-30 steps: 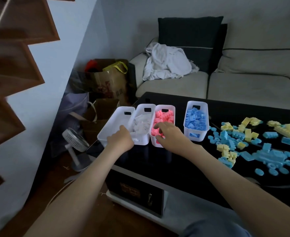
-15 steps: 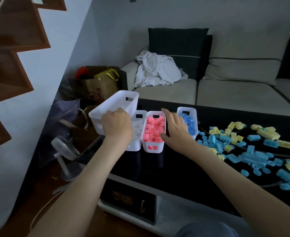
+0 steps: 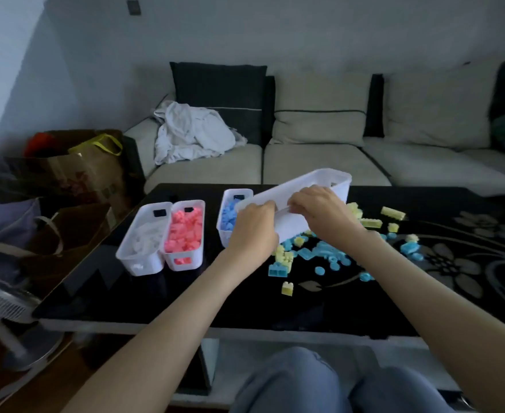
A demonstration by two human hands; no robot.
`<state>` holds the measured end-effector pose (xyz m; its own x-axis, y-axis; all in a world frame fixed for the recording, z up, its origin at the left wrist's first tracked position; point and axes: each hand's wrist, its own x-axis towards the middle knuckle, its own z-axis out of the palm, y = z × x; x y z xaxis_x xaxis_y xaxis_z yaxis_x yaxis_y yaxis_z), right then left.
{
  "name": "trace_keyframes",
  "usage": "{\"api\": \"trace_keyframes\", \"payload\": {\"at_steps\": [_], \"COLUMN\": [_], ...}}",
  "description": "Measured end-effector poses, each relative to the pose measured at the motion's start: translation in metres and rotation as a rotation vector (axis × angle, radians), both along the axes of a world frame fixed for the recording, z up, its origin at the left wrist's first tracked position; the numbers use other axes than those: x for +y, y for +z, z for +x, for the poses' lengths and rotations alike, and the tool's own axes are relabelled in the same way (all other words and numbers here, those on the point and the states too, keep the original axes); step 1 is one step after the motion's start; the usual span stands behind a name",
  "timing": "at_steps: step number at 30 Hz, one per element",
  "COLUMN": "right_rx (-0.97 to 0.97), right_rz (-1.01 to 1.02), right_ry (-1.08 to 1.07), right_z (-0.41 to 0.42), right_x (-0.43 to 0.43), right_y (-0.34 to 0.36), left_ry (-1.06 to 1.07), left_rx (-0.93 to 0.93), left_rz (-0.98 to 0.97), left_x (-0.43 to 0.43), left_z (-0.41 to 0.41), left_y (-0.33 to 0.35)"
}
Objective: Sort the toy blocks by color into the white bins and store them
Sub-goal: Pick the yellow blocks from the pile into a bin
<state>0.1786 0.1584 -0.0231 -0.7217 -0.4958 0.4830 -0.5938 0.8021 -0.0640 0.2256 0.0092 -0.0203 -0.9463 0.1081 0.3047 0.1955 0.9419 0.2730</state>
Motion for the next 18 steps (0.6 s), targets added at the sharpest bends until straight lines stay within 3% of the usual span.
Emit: {"api": "trace_keyframes", "payload": {"at_steps": [4,11,14,18], "right_rx": [-0.033,-0.030,0.012,0.120], "right_rz": [0.019,-0.002,-0.100,-0.228], "right_ry": [-0.078,-0.069,-0.035,-0.008], "right_z": [0.014,0.022,0.024,0.020], "right_x": [0.043,0.040,0.012,-0.044], "right_y": [-0.003,-0.006,-0.001,0.000], "left_ry": [-0.127,-0.139,-0.075,0.166], "left_rx": [-0.009,0.026,0.109,0.216], "left_rz": [0.015,-0.043,-0.085,-0.121], "left_x": [0.033,0.028,0.003,-0.052], "left_z": [0.002,0.011,0.019,0.030], "left_y": [-0.007,-0.005,0.002,0.011]}}
